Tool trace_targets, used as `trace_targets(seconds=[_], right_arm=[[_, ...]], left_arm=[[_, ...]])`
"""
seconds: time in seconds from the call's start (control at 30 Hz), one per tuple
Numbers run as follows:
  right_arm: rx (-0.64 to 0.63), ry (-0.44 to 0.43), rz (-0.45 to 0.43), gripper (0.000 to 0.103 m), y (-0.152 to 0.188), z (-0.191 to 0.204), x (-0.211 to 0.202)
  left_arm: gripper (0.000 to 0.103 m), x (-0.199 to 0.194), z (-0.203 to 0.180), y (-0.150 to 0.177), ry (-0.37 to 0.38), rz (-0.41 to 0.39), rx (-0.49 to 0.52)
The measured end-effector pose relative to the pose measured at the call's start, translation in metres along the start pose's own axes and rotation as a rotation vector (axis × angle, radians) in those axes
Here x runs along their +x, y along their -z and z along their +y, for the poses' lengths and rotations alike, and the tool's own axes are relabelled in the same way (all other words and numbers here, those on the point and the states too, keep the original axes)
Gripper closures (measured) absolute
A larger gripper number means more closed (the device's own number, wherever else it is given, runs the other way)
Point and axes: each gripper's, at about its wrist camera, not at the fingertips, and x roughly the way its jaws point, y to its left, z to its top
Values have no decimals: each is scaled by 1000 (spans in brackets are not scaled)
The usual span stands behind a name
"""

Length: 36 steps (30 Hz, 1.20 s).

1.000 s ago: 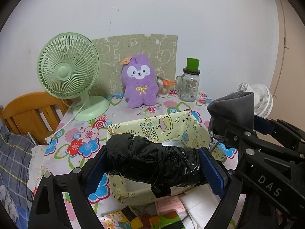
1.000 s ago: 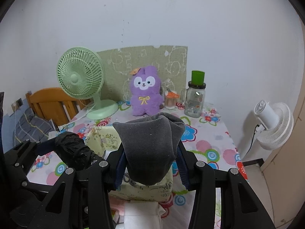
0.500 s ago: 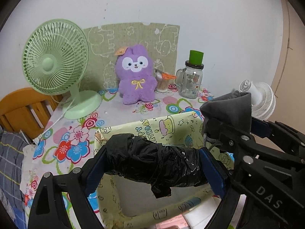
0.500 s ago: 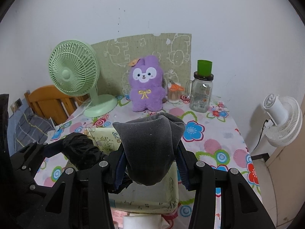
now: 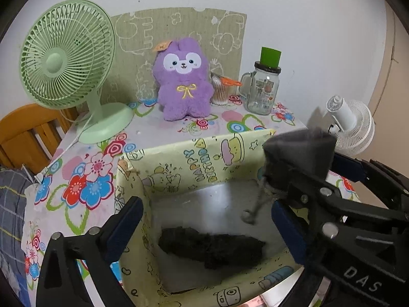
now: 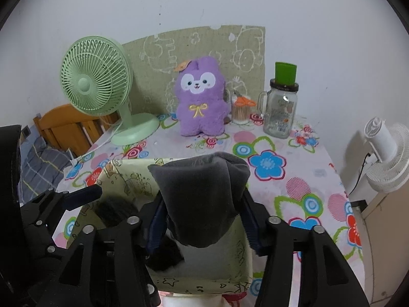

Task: Organize soft objects
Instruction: 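Drop the black umbrella into the yellow box while the right tool drops the grey cloth, then withdraw both open tools from the yellow box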

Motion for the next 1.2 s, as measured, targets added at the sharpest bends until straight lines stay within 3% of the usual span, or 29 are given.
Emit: trace_targets(seconds=[0.4,1.2], right_arm=[[0,24,19,23,8,0,2],[-56,71,-52,5,26,8,-46]], left_arm=[[0,-5,1,9,-2,8,8],[0,-54,-12,34,-9,-57,50]])
